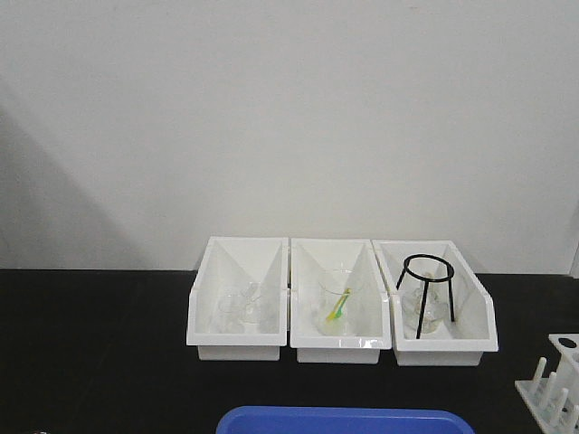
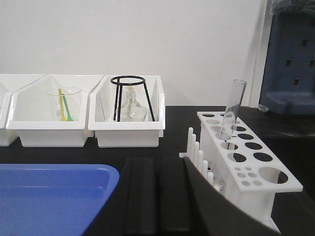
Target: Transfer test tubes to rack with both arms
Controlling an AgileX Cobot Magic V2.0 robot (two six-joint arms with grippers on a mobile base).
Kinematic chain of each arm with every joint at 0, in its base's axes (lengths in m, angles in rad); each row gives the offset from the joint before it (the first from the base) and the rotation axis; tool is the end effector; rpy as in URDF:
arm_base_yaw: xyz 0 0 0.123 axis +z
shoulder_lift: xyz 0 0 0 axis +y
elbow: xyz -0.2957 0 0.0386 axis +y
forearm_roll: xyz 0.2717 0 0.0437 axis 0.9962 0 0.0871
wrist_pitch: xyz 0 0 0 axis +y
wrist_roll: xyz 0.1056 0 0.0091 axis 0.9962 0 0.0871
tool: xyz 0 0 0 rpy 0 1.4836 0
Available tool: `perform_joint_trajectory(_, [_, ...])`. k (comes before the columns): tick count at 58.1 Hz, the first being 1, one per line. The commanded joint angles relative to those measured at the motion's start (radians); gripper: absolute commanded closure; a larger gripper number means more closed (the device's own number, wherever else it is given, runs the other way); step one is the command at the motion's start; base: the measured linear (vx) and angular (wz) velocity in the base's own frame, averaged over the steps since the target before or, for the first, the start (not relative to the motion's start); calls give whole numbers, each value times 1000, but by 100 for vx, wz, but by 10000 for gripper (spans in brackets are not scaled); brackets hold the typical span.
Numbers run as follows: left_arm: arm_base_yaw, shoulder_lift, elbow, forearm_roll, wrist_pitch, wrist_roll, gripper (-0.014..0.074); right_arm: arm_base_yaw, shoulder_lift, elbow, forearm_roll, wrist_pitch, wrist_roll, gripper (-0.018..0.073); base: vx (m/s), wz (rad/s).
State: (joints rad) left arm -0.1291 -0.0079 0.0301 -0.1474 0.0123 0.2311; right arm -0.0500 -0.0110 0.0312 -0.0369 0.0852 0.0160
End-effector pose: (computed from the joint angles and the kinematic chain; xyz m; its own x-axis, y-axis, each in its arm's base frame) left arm 0.0817 -0.0108 0.2024 0.0631 0.0761 -0.9951 0.1257 0.9885 0.0836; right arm 0.0823 -0.0045 0.1945 -0.0192 -0.0198 -0.9996 0.0527 0.9984 -0.0208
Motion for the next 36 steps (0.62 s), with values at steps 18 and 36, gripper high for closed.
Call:
perform_joint_trajectory(18, [2, -21, 27, -3, -77, -8, 617, 0, -7, 10, -2, -78, 0, 567, 0, 0])
perform_joint_trajectory(36, [2, -21, 27, -3, -77, -8, 617, 0, -7, 10, -2, -78, -3, 567, 0, 0])
